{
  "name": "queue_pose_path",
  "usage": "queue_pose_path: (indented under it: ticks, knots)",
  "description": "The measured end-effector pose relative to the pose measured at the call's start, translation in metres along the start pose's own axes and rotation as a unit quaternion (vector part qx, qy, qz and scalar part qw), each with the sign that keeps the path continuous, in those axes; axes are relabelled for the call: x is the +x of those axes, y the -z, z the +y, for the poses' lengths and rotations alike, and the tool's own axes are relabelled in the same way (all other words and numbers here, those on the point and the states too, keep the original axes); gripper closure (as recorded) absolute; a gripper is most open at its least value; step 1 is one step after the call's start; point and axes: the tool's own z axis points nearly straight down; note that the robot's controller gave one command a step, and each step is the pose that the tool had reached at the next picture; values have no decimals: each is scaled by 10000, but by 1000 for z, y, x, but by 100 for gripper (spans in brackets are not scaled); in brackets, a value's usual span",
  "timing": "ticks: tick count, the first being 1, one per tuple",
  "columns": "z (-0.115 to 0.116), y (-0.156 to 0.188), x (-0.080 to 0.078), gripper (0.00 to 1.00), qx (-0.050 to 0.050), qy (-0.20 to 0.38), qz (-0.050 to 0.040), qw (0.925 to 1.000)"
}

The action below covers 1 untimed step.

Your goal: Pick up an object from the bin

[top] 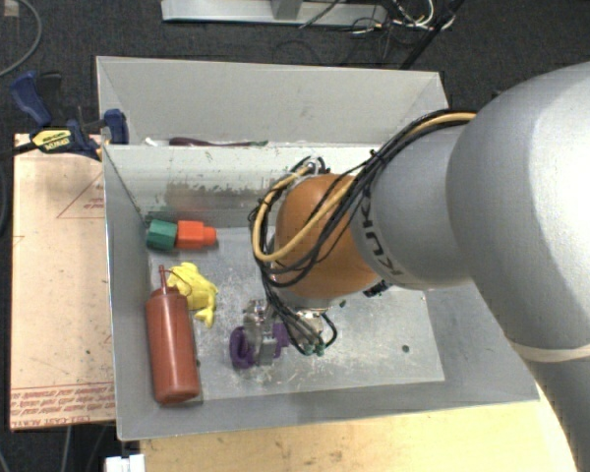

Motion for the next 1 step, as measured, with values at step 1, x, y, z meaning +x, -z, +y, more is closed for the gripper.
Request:
queue_pose_path:
  ticks: [1]
  knots:
    - [-4,45,-2,100,7,78,40,10000]
